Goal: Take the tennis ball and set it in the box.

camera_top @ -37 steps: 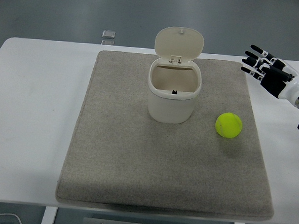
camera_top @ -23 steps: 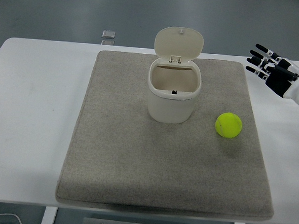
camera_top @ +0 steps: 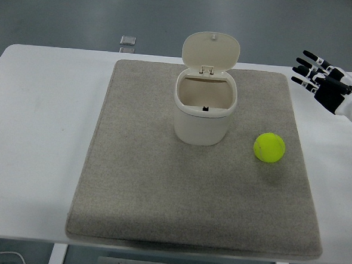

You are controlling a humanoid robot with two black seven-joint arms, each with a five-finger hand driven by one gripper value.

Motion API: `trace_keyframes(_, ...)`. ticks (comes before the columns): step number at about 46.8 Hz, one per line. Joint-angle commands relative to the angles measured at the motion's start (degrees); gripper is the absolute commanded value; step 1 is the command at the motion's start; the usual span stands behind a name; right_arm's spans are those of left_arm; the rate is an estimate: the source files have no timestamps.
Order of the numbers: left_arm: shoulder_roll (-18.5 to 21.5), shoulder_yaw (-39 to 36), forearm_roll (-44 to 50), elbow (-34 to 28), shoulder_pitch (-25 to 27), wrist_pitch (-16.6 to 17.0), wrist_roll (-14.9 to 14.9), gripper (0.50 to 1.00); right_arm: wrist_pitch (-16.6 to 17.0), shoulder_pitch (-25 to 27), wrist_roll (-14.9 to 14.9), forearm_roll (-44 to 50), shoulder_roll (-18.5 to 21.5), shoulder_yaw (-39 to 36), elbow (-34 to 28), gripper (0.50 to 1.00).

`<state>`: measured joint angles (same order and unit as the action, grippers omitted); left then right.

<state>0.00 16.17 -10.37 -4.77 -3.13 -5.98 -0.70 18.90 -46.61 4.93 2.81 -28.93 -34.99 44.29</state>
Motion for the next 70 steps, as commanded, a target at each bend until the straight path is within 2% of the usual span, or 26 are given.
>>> trace_keyframes(1,0.00,0.00,0.00,0.02,-0.03,0.00,0.00,0.992,0.00,0.11,-0.09,0.09,0.02,0.01,0.01,0.917)
trace_keyframes(10,0.00,0.00,0.00,0.02,-0.03,0.00,0.00,0.992,0.87,0.11,0.00,-0.09,-0.77,0.01,-0.08,0.917)
trace_keyframes(28,0.00,0.00,0.00,0.02,-0.03,0.00,0.00,0.992,8.16,0.11,-0.09,0.79,-5.78,0.18,-1.40,0.915)
trace_keyframes(35,0.00,0.00,0.00,0.02,-0.03,0.00,0.00,0.992,12.38,0.02,0.08,5.27,-7.71,0.10,-1.58,0.915)
trace_keyframes(44,0.00,0.00,0.00,-0.07,0.06,0.00,0.00,0.992,13.44,-0.59,1.66,13.96,-9.03,0.01,-1.58,0.913)
trace_keyframes(53,0.00,0.00,0.00,-0.06,-0.03,0.00,0.00,0.992,16.10,-0.77,7.28,26.70,-10.70,0.01,-1.31,0.913)
trace_keyframes(59,0.00,0.00,0.00,0.02,0.06,0.00,0.00,0.992,16.10,-0.86,12.12,35.14,-12.02,-0.17,-0.61,0.913)
trace_keyframes(70,0.00,0.00,0.00,0.02,-0.03,0.00,0.00,0.992,15.91,-2.00,19.06,50.08,-13.34,-0.08,3.43,0.913)
